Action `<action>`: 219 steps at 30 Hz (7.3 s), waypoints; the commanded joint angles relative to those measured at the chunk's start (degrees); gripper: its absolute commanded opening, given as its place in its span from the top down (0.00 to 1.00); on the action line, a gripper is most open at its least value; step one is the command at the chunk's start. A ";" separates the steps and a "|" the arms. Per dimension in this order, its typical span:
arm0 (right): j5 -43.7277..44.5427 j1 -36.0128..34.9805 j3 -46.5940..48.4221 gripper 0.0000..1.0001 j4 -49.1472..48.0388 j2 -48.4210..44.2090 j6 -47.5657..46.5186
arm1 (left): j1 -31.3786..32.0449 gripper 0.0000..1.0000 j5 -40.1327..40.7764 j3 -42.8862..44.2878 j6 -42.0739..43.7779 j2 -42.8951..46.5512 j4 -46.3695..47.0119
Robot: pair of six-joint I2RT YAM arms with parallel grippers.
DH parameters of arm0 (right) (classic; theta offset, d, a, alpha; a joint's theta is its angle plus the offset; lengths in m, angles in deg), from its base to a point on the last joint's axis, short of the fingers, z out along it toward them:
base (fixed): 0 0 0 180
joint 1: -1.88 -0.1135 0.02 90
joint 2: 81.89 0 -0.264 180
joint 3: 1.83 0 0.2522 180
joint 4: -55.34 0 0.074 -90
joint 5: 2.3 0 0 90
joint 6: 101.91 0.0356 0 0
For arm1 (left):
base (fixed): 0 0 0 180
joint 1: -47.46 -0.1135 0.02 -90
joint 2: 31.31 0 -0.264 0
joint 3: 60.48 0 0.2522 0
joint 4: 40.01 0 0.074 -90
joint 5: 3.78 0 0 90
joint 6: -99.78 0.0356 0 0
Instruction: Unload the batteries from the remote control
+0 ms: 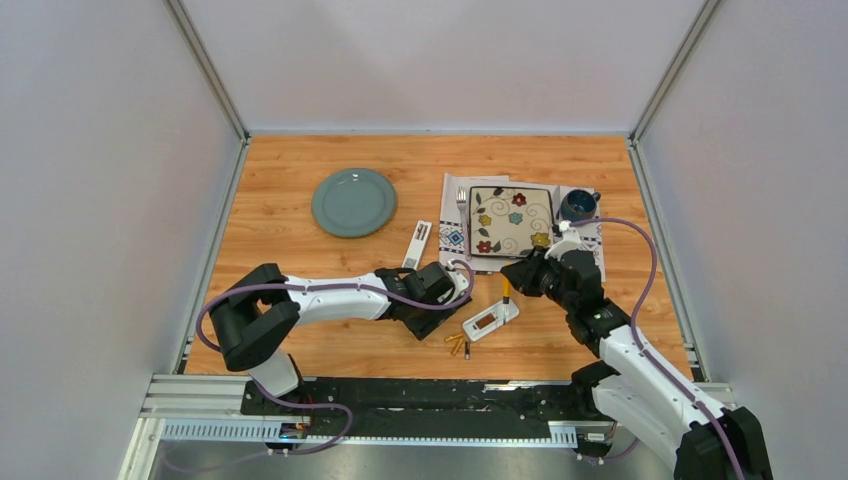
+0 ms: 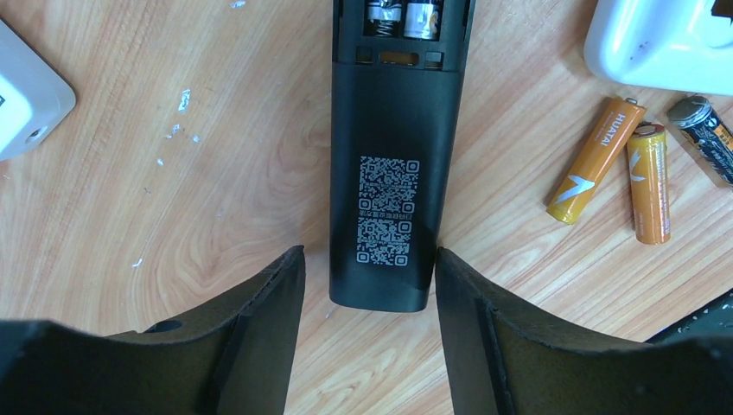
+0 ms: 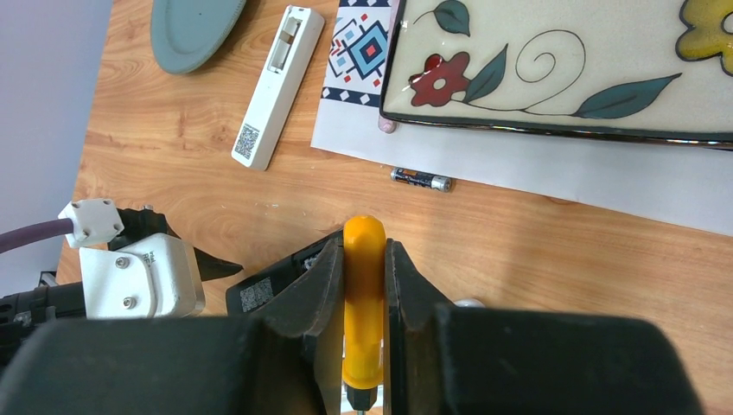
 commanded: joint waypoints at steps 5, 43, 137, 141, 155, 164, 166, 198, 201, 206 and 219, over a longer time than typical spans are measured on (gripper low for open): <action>-0.30 0.16 2.80 1.00 -1.33 -1.32 -0.19 | 0.07 0.37 -3.03 -0.50 -0.21 -0.63 0.45; -2.76 -0.81 7.28 1.00 -19.43 16.16 5.35 | 0.16 0.87 -7.52 -3.67 -2.58 2.88 0.89; -30.81 -7.31 14.05 1.00 -14.34 3.78 10.54 | -9.07 0.73 -32.75 1.61 -5.57 25.37 9.59; -26.77 -7.31 13.43 1.00 -11.62 0.70 8.34 | -9.07 0.43 -27.65 -1.02 -5.31 29.67 10.29; -10.42 -7.14 12.12 1.00 1.29 -3.70 1.48 | -8.90 0.33 -10.16 -12.90 -3.37 30.14 8.62; -7.95 -6.43 11.06 1.00 1.57 -0.89 1.39 | -4.15 0.32 -3.83 -6.84 0.31 10.56 8.27; -7.08 -6.26 10.89 1.00 1.31 -0.71 1.30 | -3.10 0.32 -3.30 -5.35 0.93 7.90 8.71; -0.39 -5.20 9.92 1.00 -7.04 13.79 -0.80 | 1.04 0.40 -3.73 -14.22 -4.35 6.57 11.70; 0.66 -5.20 10.01 1.00 -7.13 14.41 -1.16 | 1.21 0.52 -5.13 -13.25 -3.55 5.17 11.52; 2.77 -5.12 10.09 1.00 -7.22 15.28 -1.94 | 1.56 0.63 -5.41 -13.25 -3.20 5.16 11.35; 1.81 -5.20 11.50 1.00 -9.50 20.82 -1.42 | 1.74 0.70 -5.76 -13.34 -2.94 5.08 11.17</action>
